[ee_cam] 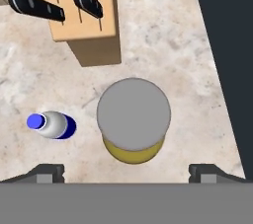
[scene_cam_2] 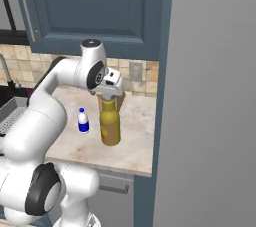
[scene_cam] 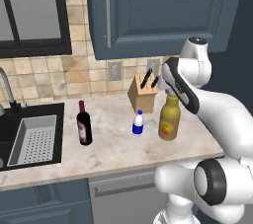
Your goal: Place the drinks on the dining counter in a tight cluster.
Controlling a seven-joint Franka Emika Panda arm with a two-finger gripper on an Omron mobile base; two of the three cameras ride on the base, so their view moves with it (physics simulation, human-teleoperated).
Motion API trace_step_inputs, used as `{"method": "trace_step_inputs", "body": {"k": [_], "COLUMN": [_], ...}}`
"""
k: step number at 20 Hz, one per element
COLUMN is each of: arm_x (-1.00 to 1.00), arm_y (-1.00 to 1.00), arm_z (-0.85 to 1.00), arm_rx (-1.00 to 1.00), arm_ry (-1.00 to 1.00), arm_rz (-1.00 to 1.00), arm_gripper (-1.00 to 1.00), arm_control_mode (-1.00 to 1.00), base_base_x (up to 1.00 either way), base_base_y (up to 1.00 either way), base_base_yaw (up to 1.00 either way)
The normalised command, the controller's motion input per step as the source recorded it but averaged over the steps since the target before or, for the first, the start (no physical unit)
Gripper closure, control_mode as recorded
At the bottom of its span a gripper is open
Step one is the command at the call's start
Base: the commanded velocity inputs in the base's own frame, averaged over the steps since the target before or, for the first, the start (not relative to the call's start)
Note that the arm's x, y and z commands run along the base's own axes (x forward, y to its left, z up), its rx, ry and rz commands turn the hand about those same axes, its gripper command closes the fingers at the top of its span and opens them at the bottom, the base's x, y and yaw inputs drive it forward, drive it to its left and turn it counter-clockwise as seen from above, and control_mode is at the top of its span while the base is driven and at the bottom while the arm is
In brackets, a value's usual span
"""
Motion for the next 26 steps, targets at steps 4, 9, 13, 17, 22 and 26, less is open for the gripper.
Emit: {"method": "trace_step_inputs", "body": {"k": [4,9,13,17,22,26], "arm_x": [0.09,0.07,0.06,0.0,0.03,0.07], "arm_y": [0.0,0.0,0.0,0.0,0.0,0.0], "arm_z": [0.0,-0.03,-0.26,-0.29,-0.09,0.1], "arm_rx": [0.0,0.0,0.0,0.0,0.0,0.0], "arm_ry": [0.0,0.01,0.0,0.0,0.0,0.0], "arm_rz": [0.0,0.0,0.0,0.0,0.0,0.0], "arm_gripper": [-1.0,-1.0,-1.0,-1.0,-1.0,-1.0], "arm_control_mode": [-1.0,-1.0,-1.0,-1.0,-1.0,-1.0], "base_base_x": [0.0,0.0,0.0,0.0,0.0,0.0], "base_base_y": [0.0,0.0,0.0,0.0,0.0,0.0], "base_base_yaw": [0.0,0.0,0.0,0.0,0.0,0.0]}}
